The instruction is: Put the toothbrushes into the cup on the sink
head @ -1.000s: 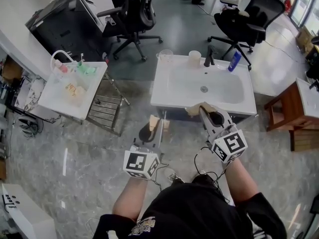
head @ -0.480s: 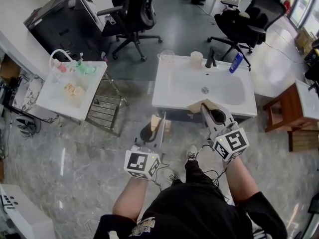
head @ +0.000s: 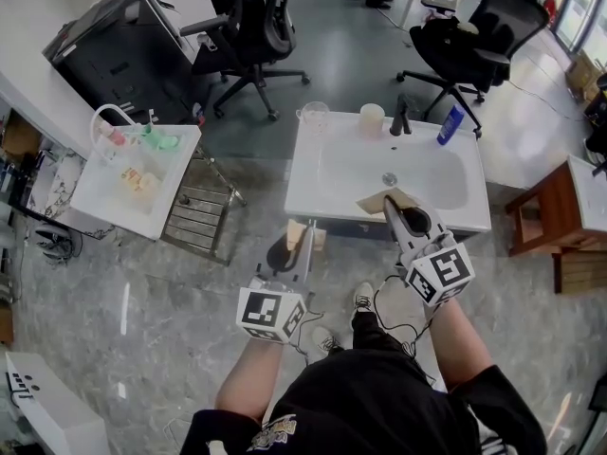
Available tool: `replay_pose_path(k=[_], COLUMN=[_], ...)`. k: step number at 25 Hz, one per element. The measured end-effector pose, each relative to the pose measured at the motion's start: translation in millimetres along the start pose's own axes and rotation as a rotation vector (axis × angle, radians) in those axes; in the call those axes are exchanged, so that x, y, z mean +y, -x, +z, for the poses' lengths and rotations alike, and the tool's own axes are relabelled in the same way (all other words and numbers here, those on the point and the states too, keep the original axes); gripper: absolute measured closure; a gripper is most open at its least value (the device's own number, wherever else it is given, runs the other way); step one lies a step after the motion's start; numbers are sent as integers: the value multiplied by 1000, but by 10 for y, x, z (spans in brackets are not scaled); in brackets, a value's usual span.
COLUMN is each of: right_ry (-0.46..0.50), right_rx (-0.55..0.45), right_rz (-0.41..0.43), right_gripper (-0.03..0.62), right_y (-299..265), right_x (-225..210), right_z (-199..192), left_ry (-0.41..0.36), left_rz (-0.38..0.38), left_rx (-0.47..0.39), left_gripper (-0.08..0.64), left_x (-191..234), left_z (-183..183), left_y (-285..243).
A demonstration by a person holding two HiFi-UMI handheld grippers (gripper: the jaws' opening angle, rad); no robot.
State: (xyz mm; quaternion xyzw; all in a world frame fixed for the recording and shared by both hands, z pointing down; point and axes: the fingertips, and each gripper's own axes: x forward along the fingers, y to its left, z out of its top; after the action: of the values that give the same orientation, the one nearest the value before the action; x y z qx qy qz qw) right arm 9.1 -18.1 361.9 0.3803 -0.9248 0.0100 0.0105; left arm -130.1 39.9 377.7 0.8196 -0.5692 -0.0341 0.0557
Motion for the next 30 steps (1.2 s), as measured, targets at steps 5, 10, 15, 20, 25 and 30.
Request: replay_pose_path(k=[5,10,15,20,25,30], right_ry=[-21,-38,-51,-64,-65,-60], right_rx=[-10,-11,-11,-15,-18,-16], right_rz=[7,21,33,52,80,110], right_gripper=[557,557,557,557,557,557], right_y=[-163,-337,-539,-745,-911,-983], right_x=[-306,-618,-989,-1315,-1538,-1663], right_z=[-14,-41,-94,-102,-105,-133], left_ry=[-13,-18,-26,-35,-45,-54], left_rz=[15,31,43,64,92,115], left_rx=[8,16,24,26,19,7], left_gripper=[497,497,497,497,497,497], left_x=[28,55,75,115,155,161], left_z=[20,6,-23,1,35,74], left_y=[-308,-663,-1073,-1444,-1705,-1899])
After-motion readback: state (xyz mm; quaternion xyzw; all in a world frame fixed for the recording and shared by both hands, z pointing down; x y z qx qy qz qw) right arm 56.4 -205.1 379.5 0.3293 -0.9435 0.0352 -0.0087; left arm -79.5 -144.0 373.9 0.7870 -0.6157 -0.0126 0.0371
